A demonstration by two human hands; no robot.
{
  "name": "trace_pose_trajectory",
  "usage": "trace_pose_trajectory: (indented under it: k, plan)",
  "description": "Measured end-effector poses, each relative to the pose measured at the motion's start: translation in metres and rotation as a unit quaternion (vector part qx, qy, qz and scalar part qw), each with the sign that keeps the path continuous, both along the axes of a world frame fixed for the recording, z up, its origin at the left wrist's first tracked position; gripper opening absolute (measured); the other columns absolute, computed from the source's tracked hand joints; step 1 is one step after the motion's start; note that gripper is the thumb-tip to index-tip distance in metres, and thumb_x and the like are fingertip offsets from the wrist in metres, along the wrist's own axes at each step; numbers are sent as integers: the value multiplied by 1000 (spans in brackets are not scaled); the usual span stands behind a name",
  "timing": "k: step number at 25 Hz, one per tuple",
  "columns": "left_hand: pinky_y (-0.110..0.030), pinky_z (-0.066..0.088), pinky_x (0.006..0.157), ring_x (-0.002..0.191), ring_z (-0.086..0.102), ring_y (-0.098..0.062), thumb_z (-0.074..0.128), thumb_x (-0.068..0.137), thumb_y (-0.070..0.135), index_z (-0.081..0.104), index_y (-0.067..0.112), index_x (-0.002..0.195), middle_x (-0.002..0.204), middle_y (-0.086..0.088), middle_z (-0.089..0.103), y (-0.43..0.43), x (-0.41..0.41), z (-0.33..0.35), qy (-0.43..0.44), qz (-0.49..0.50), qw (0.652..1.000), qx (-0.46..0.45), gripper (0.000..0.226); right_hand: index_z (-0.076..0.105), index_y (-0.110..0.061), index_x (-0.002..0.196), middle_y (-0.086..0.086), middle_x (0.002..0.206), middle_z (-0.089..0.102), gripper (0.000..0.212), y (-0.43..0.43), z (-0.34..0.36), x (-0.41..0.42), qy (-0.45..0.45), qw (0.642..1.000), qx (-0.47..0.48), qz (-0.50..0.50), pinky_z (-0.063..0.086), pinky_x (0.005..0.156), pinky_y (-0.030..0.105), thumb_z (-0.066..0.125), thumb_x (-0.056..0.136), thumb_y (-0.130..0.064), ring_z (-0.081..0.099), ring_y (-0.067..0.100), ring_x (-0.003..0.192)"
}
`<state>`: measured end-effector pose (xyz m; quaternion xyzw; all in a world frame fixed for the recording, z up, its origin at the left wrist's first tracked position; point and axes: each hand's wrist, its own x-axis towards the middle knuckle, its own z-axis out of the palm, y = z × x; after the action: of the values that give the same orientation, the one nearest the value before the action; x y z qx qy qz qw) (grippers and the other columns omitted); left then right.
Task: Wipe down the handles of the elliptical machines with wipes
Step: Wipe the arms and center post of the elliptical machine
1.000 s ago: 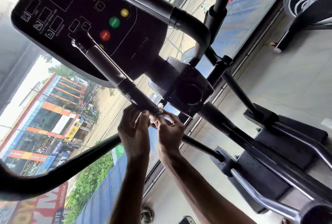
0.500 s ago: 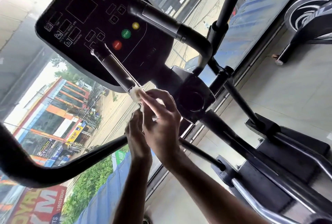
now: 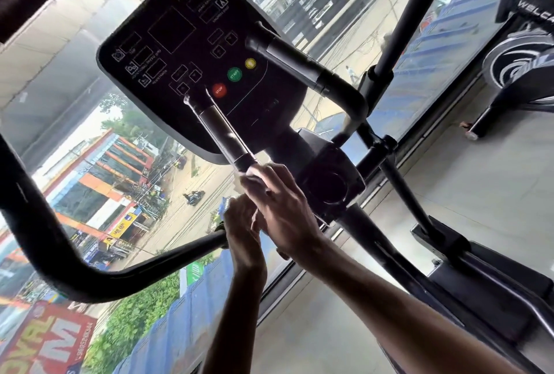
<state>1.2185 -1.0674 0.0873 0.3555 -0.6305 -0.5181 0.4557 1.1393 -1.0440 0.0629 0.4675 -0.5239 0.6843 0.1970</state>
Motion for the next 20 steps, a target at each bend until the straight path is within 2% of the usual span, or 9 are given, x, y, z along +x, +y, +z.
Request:
trace_pose_trajectory:
  k: [3, 6, 8, 12, 14, 16, 18, 20]
  plan:
    - [-37, 42, 94, 104, 64, -11, 22, 110, 41, 69, 24, 104, 106, -1, 72, 4, -1, -1, -5, -1, 1000, 2, 51, 75, -4, 115, 10, 122, 69, 23, 7, -14, -4, 63, 998, 2, -17, 59, 85, 36, 62, 100, -15, 56, 23, 117]
    - [-45, 37, 106, 125, 59, -25, 29, 100, 53, 68, 20, 122, 130, -15, 67, 1, -1, -2, -1, 3, 1000, 16, 56, 76, -3, 110, 10, 119, 70, 23, -6, 15, -11, 75, 997, 0, -25, 59, 82, 34, 59, 101, -15, 55, 21, 115]
    - [-48, 37, 106, 124, 59, -30, 30, 95, 55, 69, 19, 119, 126, -15, 68, -1, 0, -3, 3, 1, 1000, 12, 58, 75, -4, 111, 10, 119, 69, 20, -8, 19, -13, 56, 998, -6, -4, 61, 78, 37, 62, 99, -11, 57, 22, 113]
    - [-41, 40, 94, 111, 62, -20, 29, 96, 52, 71, 20, 111, 114, -8, 71, 2, 0, -2, 13, -26, 1000, -10, 55, 75, -3, 111, 9, 119, 69, 16, 6, -11, -5, 42, 999, -17, 3, 60, 78, 40, 67, 98, -7, 59, 24, 111]
    - [-42, 39, 93, 108, 59, -21, 30, 96, 53, 72, 25, 104, 109, -10, 68, 1, 0, -3, 12, -29, 999, -11, 51, 76, -3, 109, 10, 118, 69, 19, -2, 0, -8, 51, 999, -9, -3, 60, 79, 39, 62, 99, -9, 57, 24, 113]
    - [-43, 40, 94, 109, 59, -23, 28, 97, 54, 73, 28, 102, 111, -10, 68, 0, 0, -4, 5, -30, 999, -13, 52, 76, -3, 109, 10, 117, 69, 23, -9, 12, -12, 58, 998, -11, -13, 61, 78, 38, 58, 100, -13, 56, 23, 114]
    - [-40, 41, 92, 105, 62, -18, 28, 96, 53, 74, 25, 102, 107, -6, 71, 0, 1, -4, 10, -27, 1000, -10, 54, 76, -4, 113, 10, 118, 70, 22, -9, 4, -12, 56, 998, -23, -8, 61, 78, 39, 62, 99, -11, 59, 25, 112]
    - [-39, 43, 96, 106, 66, -18, 34, 92, 55, 72, 15, 108, 108, -6, 74, 0, 0, -3, 13, -10, 1000, -8, 57, 77, -6, 116, 9, 115, 71, 21, -7, -10, -10, -14, 999, -51, -7, 60, 79, 39, 67, 97, -5, 65, 26, 105]
